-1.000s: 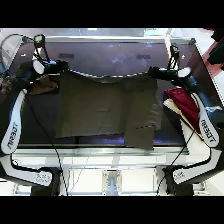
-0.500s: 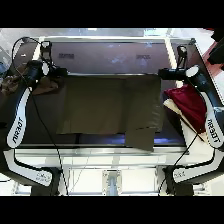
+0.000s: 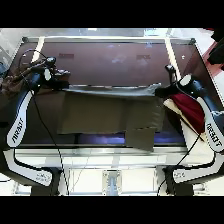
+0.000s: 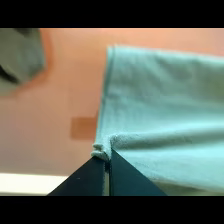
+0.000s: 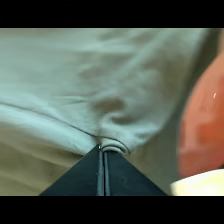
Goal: Fold the shirts.
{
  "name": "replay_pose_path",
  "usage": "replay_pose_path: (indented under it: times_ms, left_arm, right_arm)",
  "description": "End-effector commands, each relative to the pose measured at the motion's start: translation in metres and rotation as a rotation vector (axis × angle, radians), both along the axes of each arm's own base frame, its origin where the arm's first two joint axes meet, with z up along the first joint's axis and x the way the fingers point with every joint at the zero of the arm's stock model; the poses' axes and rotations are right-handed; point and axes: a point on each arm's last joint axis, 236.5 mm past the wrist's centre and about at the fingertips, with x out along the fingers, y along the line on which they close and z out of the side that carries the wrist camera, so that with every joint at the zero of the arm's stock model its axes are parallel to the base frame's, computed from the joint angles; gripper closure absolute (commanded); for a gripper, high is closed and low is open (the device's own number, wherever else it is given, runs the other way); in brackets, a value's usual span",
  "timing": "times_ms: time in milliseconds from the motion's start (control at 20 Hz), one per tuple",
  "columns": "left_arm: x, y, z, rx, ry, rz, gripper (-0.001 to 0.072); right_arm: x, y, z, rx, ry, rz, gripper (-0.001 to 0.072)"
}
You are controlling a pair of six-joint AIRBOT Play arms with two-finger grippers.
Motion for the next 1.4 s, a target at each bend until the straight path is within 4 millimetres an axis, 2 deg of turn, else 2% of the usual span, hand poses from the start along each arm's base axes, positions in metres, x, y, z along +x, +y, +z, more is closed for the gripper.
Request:
replay_pose_path:
  times_ms: [0, 250, 300, 350, 400, 450, 500, 550, 650, 700, 750, 800, 850, 950, 1050, 1100, 1150, 1200, 1350]
  left_arm:
    - [-0.012, -0.006, -0.018, -0.032, 0.042, 0.002, 0.0697]
    - [-0.013, -0.007, -0.018, -0.034, 0.045, 0.003, 0.0696]
    - [-0.014, -0.007, -0.018, -0.034, 0.048, 0.003, 0.0605]
    - [-0.014, -0.007, -0.018, -0.035, 0.049, 0.003, 0.0307]
    - [-0.016, -0.007, -0.017, -0.037, 0.058, 0.005, 0.0031]
    - [-0.018, -0.007, -0.013, -0.035, 0.071, 0.006, 0.0013]
    - [-0.019, -0.005, -0.003, -0.030, 0.080, 0.008, 0.0013]
    - [-0.019, -0.002, 0.013, -0.019, 0.068, 0.006, 0.0013]
    - [-0.023, 0.003, 0.063, 0.004, -0.007, -0.001, 0.0013]
    - [-0.028, 0.003, 0.091, 0.005, -0.063, -0.008, 0.0013]
    - [-0.039, 0.004, 0.113, 0.011, -0.112, -0.016, 0.0013]
    - [-0.055, 0.006, 0.124, 0.014, -0.136, -0.013, 0.0013]
    - [-0.075, 0.009, 0.122, 0.012, -0.138, -0.006, 0.0013]
    - [-0.127, 0.014, 0.094, -0.003, -0.099, 0.040, 0.0012]
    - [-0.165, 0.015, 0.076, -0.003, -0.066, 0.053, 0.0013]
    - [-0.179, 0.016, 0.075, -0.010, -0.058, 0.071, 0.0013]
    - [-0.186, 0.016, 0.079, -0.015, -0.056, 0.085, 0.0013]
    - [-0.189, 0.016, 0.086, -0.019, -0.075, 0.091, 0.0013]
    - [-0.188, 0.016, 0.105, -0.027, -0.149, 0.092, 0.0013]
  right_arm:
    - [-0.021, 0.013, -0.026, -0.007, 0.055, 0.028, 0.0682]
    - [-0.021, 0.011, -0.027, -0.012, 0.051, 0.024, 0.0680]
    - [-0.022, 0.011, -0.028, -0.010, 0.058, 0.022, 0.0671]
    - [-0.023, 0.010, -0.027, -0.003, 0.065, -0.002, 0.0583]
    - [-0.023, 0.008, -0.024, 0.003, 0.067, -0.024, 0.0415]
    - [-0.022, 0.004, -0.016, 0.003, 0.060, -0.035, 0.0360]
    - [-0.022, -0.001, -0.004, -0.004, 0.047, -0.037, 0.0360]
    - [-0.021, -0.012, 0.016, -0.020, 0.017, -0.045, 0.0360]
    - [-0.026, -0.042, 0.061, -0.059, -0.050, -0.110, 0.0360]
    - [-0.033, -0.055, 0.085, -0.047, -0.087, -0.162, 0.0359]
    - [-0.046, -0.061, 0.100, -0.011, -0.097, -0.200, 0.0358]
    - [-0.065, -0.060, 0.104, 0.049, -0.078, -0.225, 0.0358]
    - [-0.092, -0.053, 0.097, 0.113, -0.023, -0.225, 0.0358]
    - [-0.148, -0.037, 0.069, 0.230, 0.127, -0.247, 0.0358]
    - [-0.196, -0.010, 0.049, 0.353, 0.290, -0.250, 0.0344]
    - [-0.219, 0.012, 0.047, 0.437, 0.390, -0.225, 0.0214]
    - [-0.234, 0.028, 0.048, 0.499, 0.452, -0.204, 0.0155]
    - [-0.241, 0.036, 0.044, 0.523, 0.485, -0.209, 0.0155]
    - [-0.239, 0.040, 0.016, 0.475, 0.471, -0.255, 0.0163]
